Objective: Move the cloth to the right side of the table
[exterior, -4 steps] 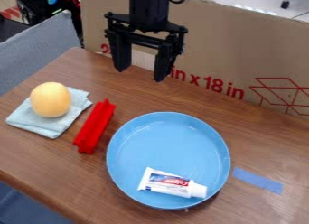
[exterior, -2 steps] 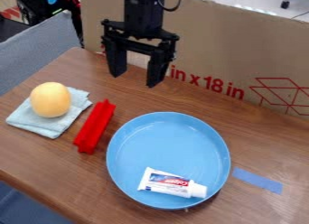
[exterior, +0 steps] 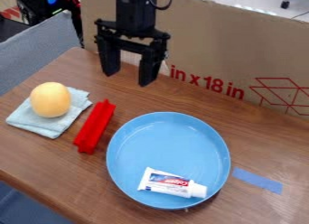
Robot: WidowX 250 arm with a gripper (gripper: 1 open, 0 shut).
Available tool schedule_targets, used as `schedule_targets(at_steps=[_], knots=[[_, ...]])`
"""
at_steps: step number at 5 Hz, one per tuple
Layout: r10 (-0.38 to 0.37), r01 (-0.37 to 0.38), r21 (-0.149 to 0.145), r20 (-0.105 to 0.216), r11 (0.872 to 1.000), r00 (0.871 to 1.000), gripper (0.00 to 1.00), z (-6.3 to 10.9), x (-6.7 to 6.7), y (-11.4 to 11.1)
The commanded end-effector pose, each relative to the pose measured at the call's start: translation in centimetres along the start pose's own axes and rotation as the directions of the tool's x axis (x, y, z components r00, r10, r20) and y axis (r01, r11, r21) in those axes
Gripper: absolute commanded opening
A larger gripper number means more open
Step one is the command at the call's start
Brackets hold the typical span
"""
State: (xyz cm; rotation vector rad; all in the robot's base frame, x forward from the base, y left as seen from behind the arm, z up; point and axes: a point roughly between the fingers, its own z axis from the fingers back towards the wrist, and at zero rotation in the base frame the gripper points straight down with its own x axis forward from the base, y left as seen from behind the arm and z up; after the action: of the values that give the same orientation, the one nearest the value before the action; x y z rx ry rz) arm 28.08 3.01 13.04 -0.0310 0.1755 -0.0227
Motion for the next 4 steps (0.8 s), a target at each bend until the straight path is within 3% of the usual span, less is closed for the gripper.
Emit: schedule_targets(at_steps=[1, 2, 3, 4], knots=[[-0.014, 0.014, 0.005, 0.021, 1.000, 1.000, 1.00, 1.44, -0.11, 0.62], [-0.021, 0.021, -0.025, 0.002, 0.999, 1.000, 1.00, 0.58, -0.30, 0.71], [-0.017, 0.017, -0.027, -0.018, 0.999, 1.000, 1.00, 0.71, -0.90, 0.34], [-0.009, 0.007, -0.039, -0.050, 0.999, 0.999, 1.00, 0.95, 0.10, 0.06]])
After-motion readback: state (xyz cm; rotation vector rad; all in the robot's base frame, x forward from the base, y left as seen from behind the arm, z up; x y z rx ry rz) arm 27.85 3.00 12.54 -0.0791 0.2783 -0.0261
